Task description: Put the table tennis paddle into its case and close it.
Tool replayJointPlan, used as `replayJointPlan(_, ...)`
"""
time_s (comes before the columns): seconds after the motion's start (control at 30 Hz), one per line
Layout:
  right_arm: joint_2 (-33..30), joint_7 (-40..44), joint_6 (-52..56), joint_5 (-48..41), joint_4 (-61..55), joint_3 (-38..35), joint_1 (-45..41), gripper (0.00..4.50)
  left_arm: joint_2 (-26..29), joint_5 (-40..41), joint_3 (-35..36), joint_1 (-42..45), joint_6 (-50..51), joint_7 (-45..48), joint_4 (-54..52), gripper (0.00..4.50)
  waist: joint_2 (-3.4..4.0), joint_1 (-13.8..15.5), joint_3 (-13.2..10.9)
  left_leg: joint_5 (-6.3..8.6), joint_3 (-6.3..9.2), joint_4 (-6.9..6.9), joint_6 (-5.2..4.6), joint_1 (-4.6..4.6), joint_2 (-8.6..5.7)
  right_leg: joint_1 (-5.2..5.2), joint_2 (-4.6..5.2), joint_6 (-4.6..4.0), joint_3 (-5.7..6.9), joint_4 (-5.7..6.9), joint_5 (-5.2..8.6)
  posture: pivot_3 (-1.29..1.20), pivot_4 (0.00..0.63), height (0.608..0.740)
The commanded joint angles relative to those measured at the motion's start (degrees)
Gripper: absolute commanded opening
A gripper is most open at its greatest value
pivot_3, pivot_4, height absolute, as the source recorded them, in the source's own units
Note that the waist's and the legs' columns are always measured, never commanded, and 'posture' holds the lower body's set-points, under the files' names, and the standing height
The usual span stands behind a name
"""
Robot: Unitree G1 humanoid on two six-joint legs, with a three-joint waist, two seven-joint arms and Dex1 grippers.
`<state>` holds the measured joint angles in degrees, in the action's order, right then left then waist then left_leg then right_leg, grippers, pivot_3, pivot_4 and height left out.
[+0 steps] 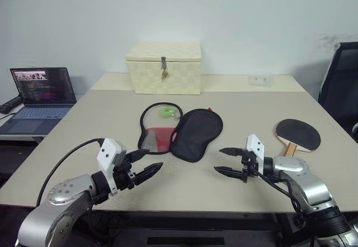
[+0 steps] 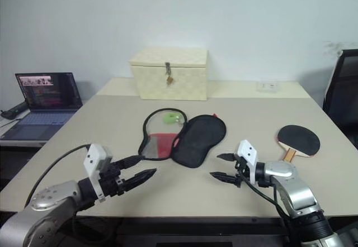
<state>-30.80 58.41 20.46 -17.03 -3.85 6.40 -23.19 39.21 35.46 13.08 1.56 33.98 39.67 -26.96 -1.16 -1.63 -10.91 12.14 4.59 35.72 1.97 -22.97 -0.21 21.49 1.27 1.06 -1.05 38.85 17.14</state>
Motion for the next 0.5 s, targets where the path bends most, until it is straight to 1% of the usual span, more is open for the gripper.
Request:
replayJointPlan(0.03, -1.8, -1.0, 2.4, -0.8, -4.9, -0.9, -0.1, 3.6, -0.1, -1.5, 0.4, 1.8, -2.8, 0.5, 2.3, 3.55, -0.01, 0.0, 0.0, 0.0, 0.01, 0.0, 0.0, 0.0, 0.0, 0.0, 0.0, 0.0, 0.0, 0.0, 0.0, 0.0, 0.15, 0.74)
replayJointPlan(0.17, -1.1, -5.6, 5.0, -0.5, -5.5, -2.8, -0.3, 3.6, -0.3, -2.7, -0.5, 5.4, -5.7, 2.8, 7.3, 3.55, -0.01, 0.1, 0.0, 0.0, 0.01, 0.01, 0.0, 0.0, 0.0, -0.02, 0.0, 0.0, 0.03, 0.0, 0.02, 0.0, 0.15, 0.74)
replayJointPlan(0.23, -1.2, -7.5, 10.2, -2.5, -7.5, -3.8, -0.8, 3.6, 0.0, -1.4, -0.1, 8.3, -5.2, 4.3, 9.5, 3.55, -0.03, 0.1, 0.0, 0.0, 0.0, 0.01, 0.0, 0.0, -0.01, -0.01, 0.01, 0.01, 0.02, 0.0, 0.02, 0.0, 0.15, 0.74)
replayJointPlan(0.3, -0.3, -9.9, 15.8, -4.6, -9.0, -4.5, -2.0, 3.6, 1.7, -1.1, 0.2, 10.2, -5.4, 7.7, 12.4, 3.55, -0.03, 0.1, 0.0, 0.0, 0.02, 0.0, 0.0, -0.03, -0.01, 0.02, 0.0, 0.01, 0.03, 0.0, 0.02, 0.0, 0.15, 0.74)
replayJointPlan(0.4, 3.2, -15.3, 24.1, -6.7, -9.8, -4.7, -4.8, 3.6, 4.3, -0.8, 1.2, 12.5, -5.4, 11.9, 16.8, 3.55, -0.03, -0.4, 0.0, 0.0, -0.06, -0.07, 0.0, -0.01, 0.0, 0.09, 0.0, -0.04, 0.0, 0.03, -0.01, 0.0, 0.15, 0.74)
replayJointPlan(0.5, 8.7, -22.0, 31.8, -7.8, -8.7, -5.0, -7.9, 3.6, 6.4, 0.0, 2.6, 14.0, -4.9, 15.1, 20.0, 3.55, -0.03, -0.4, 0.0, -0.01, -0.15, -0.18, 0.0, -0.01, 0.1, 0.25, -0.1, -0.15, 0.0, 0.12, -0.02, 0.0, 0.15, 0.74)
